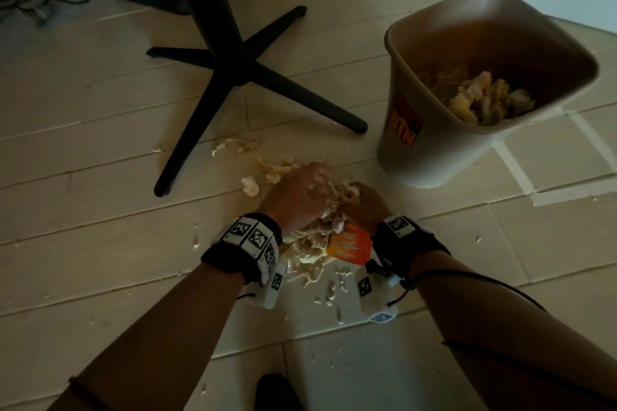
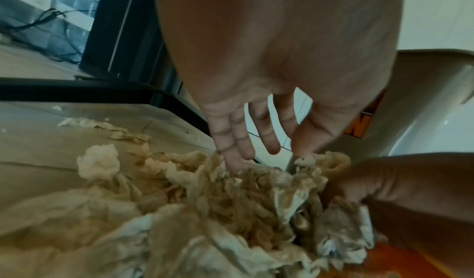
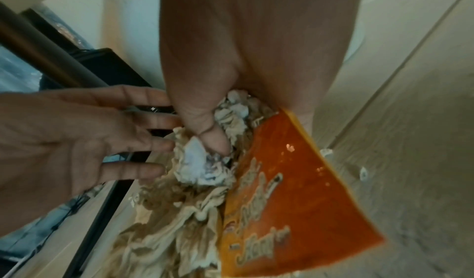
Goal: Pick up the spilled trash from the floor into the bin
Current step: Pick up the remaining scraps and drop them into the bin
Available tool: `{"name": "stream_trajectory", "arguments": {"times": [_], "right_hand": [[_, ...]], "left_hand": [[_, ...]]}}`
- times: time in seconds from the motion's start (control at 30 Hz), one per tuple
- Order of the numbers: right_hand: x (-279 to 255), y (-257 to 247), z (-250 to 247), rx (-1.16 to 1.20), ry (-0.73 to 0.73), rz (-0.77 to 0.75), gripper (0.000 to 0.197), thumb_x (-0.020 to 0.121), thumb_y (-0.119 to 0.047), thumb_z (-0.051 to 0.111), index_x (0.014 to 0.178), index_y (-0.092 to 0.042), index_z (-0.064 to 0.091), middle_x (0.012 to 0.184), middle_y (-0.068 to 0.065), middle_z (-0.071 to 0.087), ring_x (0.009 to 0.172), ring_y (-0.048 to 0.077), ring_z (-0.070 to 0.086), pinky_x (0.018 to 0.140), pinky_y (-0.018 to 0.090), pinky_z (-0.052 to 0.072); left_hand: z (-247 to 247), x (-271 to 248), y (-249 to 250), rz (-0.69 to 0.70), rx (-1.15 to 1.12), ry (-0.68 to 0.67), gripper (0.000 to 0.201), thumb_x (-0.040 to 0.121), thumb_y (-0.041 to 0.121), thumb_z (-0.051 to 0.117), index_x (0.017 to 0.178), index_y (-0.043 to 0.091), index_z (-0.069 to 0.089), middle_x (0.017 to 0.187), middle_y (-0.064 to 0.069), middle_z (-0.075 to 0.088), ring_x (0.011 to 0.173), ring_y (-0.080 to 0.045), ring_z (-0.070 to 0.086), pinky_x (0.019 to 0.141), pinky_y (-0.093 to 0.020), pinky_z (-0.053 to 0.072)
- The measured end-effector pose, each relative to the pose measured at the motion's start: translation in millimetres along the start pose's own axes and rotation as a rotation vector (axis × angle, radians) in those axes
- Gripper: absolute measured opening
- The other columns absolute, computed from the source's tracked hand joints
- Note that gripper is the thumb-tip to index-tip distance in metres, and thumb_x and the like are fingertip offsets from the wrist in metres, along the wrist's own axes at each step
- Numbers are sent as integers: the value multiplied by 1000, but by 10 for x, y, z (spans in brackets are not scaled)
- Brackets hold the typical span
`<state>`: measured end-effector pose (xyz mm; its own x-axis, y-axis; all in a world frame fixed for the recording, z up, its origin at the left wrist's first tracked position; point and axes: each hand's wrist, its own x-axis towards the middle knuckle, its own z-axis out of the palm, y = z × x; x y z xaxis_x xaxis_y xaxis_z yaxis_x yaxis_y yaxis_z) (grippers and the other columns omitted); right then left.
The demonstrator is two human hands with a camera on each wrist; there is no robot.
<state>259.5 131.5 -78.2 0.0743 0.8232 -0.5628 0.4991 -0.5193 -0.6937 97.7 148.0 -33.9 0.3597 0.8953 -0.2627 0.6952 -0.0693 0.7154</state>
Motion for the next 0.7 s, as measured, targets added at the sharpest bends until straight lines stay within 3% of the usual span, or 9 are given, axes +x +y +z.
{"name": "stream_trajectory", "arguments": {"times": [0.07,0.13,0.27,0.4,0.5,0.57,0.63,0.7], "right_hand": [[61,30,8,-16,16,-34,76,54,-43,64,123,-12,58,121,21,61,108,35,62,92,44,52],[131,64,6,10,3,-46,86,46,-43,64,127,-12,54,124,20,58,109,36,61,91,47,54],[48,7,-96,11,58,-67,68,66,-25,81,126,-9,54,125,19,60,113,37,58,95,50,50],[-44,0,-175,180,102,-99,33,60,-30,76,88,-23,59,94,13,67,91,35,65,82,50,55],[-88,-37,-221,294,132,-115,13,79,-23,69,87,-21,59,85,9,64,79,28,62,71,43,52],[-102,-72,-270,315,140,-111,1,86,-15,63,85,-16,62,77,3,61,71,19,57,65,32,45],[-87,-93,-308,323,154,-85,12,83,-14,64,71,-18,61,69,0,58,65,17,52,62,28,41],[-68,-129,-316,349,182,-59,12,73,-15,67,64,-19,61,67,2,59,65,20,54,63,31,44]], "left_hand": [[33,-1,-41,18,131,-144,66,81,32,70,134,49,34,139,8,46,124,-14,47,95,-38,50],[103,-3,-87,29,198,-233,83,79,45,72,142,51,18,148,6,38,131,-17,43,100,-40,47],[198,-14,-223,-15,327,-206,83,80,61,63,146,46,15,158,-1,25,141,-26,31,107,-42,40],[218,-43,-246,-61,396,-108,70,88,51,62,148,33,30,145,-3,40,133,-27,39,101,-41,42],[196,-36,-280,-56,353,-46,56,88,53,60,138,33,46,134,1,48,128,-25,43,97,-38,43],[173,-56,-274,-77,317,-46,57,88,40,63,141,34,44,141,-1,43,133,-25,37,103,-39,38],[166,-83,-249,-91,327,-40,59,88,28,62,143,31,42,148,-4,36,138,-25,28,109,-39,33],[176,-101,-219,-80,285,-10,58,85,28,59,141,31,43,150,-2,33,140,-25,26,113,-42,31]]}}
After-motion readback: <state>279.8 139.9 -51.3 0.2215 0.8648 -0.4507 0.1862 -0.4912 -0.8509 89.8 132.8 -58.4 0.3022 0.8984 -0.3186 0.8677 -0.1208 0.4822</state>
